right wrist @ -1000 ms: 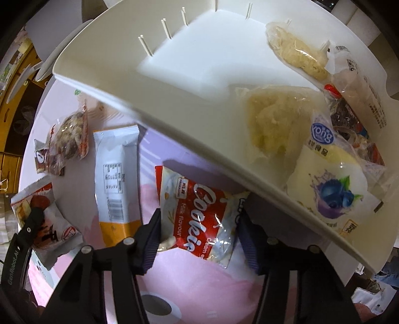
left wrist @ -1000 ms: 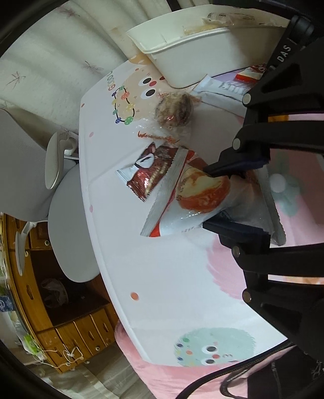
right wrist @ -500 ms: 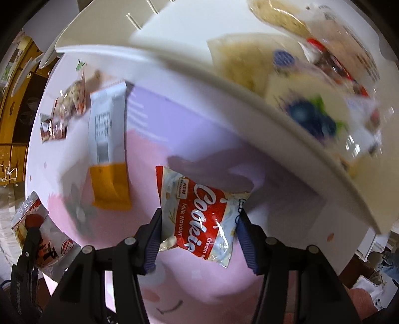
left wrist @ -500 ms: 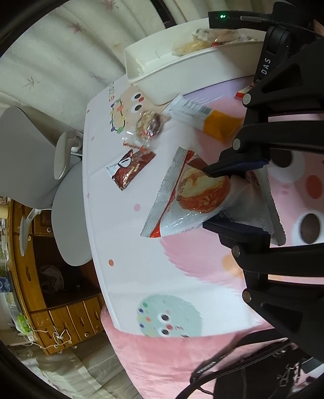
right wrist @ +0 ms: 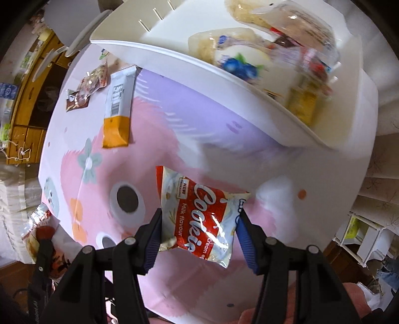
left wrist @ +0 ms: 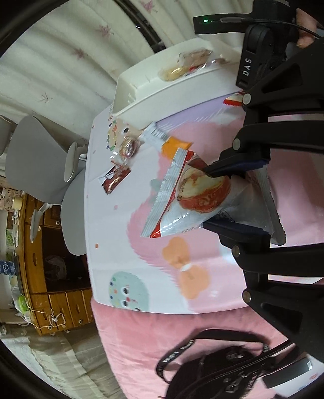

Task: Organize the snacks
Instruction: 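Carry the white-red bag and Cookies pack over the white tray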

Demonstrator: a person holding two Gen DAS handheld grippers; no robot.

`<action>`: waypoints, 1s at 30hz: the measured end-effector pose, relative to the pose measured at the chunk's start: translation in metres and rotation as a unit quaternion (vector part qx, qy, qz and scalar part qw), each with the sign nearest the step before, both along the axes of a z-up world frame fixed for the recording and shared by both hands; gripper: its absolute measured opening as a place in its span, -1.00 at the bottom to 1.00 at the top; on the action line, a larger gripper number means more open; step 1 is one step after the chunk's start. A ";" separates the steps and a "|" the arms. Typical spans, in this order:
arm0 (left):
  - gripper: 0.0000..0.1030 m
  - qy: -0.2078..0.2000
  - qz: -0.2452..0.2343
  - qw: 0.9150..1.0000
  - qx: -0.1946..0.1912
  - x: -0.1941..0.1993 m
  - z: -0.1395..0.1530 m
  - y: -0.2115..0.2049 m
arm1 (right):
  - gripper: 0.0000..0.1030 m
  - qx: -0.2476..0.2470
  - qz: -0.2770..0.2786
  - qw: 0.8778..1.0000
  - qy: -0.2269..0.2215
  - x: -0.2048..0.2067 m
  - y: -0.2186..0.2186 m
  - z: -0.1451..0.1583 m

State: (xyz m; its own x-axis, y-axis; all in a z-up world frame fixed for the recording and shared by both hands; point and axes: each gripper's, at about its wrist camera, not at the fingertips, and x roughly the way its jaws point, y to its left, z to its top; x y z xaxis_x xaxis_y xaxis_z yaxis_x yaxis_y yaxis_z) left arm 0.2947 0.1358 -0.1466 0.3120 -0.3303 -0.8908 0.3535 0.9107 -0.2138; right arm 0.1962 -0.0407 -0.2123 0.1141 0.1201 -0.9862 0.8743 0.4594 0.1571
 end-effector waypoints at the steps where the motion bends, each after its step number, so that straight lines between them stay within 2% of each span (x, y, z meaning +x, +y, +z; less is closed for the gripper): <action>1: -0.35 0.002 0.002 1.000 -0.006 -0.009 0.001 0.003 | 0.09 -0.001 0.002 1.000 -0.005 -0.007 0.003 0.003; 3: -0.35 0.005 0.004 1.000 -0.017 -0.025 0.002 0.008 | 0.09 -0.003 0.006 1.000 -0.009 -0.001 -0.011 0.001; 7: -0.35 0.009 0.001 1.000 -0.029 -0.056 0.004 0.013 | 0.09 -0.023 0.020 0.999 -0.035 -0.013 0.003 0.014; 14: -0.35 0.004 -0.011 0.998 -0.061 -0.095 0.021 0.016 | 0.09 -0.059 0.072 0.991 -0.094 -0.034 0.014 0.053; 21: -0.35 -0.016 -0.031 0.996 -0.082 -0.112 0.040 -0.002 | 0.09 -0.067 0.100 0.984 -0.134 -0.058 0.001 0.078; 30: -0.35 -0.037 -0.039 0.994 -0.091 -0.117 0.057 -0.050 | 0.09 -0.113 0.146 0.969 -0.166 -0.070 -0.037 0.103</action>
